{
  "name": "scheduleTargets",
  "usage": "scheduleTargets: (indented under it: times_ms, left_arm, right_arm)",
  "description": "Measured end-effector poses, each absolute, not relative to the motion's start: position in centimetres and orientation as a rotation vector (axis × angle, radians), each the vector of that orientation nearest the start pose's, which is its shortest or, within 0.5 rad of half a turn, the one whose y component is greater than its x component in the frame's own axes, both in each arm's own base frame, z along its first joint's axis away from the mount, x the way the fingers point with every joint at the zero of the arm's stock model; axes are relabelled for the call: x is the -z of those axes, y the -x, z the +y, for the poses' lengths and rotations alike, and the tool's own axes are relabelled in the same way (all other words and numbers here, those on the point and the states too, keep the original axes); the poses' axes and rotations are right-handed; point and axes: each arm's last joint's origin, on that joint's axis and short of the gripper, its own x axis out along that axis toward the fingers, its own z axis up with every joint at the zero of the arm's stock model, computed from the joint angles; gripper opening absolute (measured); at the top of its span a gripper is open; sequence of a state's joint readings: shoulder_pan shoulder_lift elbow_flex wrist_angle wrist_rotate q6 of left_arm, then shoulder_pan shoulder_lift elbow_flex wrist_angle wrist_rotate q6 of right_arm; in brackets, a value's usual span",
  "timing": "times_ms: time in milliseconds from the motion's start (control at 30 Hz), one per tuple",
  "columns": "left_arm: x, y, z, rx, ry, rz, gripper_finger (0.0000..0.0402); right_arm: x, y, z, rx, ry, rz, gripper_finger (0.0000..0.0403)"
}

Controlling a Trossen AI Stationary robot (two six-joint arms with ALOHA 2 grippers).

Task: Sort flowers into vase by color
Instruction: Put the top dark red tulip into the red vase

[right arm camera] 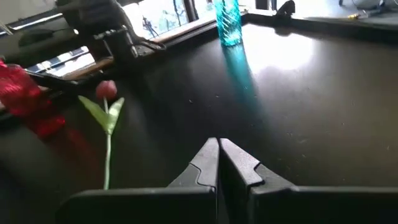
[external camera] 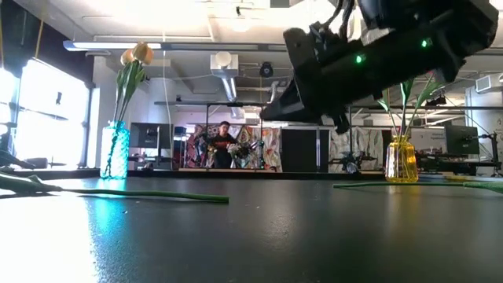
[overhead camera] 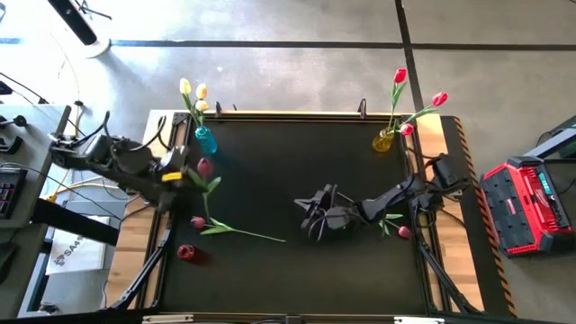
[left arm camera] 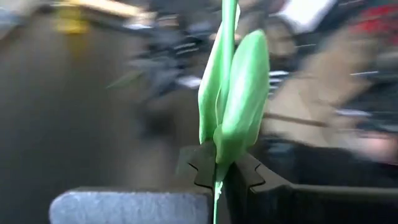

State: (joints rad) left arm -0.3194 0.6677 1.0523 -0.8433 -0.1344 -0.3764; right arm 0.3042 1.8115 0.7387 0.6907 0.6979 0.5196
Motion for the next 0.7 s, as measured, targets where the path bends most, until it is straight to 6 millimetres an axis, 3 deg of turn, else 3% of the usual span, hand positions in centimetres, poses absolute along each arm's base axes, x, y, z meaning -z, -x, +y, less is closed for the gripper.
scheduleTargets:
  times_ms: [200,533,700]
  left_arm:
    - [-38.7,-8.9,-5.2,0.397,0.299,0.367,0.0]
    - [-38.3,-8.0,-8.3,0.547,0.178,0.392,0.0]
    - [-38.4,-7.3,-8.9,0.565,0.117,0.367,0.0]
  right_arm:
    - [-13.2,-32.7,8.4,0.463,-0.364,0.242,0.0]
    - [-12.9,-32.0,9.9,0.448,-0.385,0.265,0.0]
    - [-12.9,-31.6,10.7,0.489,-0.387,0.24,0.0]
